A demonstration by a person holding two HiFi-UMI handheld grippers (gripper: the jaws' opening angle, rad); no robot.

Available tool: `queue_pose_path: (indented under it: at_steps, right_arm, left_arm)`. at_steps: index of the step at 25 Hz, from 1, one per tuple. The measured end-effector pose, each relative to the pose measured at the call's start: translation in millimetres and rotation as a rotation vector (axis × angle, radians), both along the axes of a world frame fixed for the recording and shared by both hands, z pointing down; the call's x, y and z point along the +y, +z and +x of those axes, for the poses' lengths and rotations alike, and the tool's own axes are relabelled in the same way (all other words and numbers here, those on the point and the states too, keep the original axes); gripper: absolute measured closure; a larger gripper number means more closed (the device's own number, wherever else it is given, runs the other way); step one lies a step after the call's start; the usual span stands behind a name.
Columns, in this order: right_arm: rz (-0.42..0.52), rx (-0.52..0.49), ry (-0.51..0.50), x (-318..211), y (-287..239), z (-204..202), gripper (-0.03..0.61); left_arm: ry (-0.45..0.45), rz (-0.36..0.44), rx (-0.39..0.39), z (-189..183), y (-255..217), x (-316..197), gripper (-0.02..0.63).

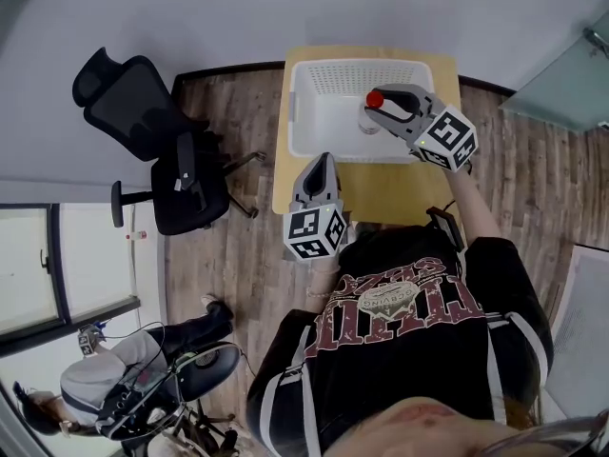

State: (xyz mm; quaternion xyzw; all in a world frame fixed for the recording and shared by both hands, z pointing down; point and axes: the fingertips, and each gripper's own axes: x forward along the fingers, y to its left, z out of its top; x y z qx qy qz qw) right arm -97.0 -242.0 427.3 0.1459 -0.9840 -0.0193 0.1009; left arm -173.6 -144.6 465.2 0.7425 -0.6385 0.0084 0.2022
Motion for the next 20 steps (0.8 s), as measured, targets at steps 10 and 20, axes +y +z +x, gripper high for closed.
queue_pose_path:
  at_steps: [10, 20]
  right_arm:
    - [0.036, -0.031, 0.009, 19.6, -39.5, 25.9, 0.423]
    - [0.068, -0.086, -0.025, 51.3, -86.3, 54.2, 0.423]
  left_arm:
    - [0.039, 0.010, -0.010, 21.6, -6.5, -3.9, 0.566]
    - [0.055, 0.014, -0.017, 48.3, -9.4, 7.1, 0.566]
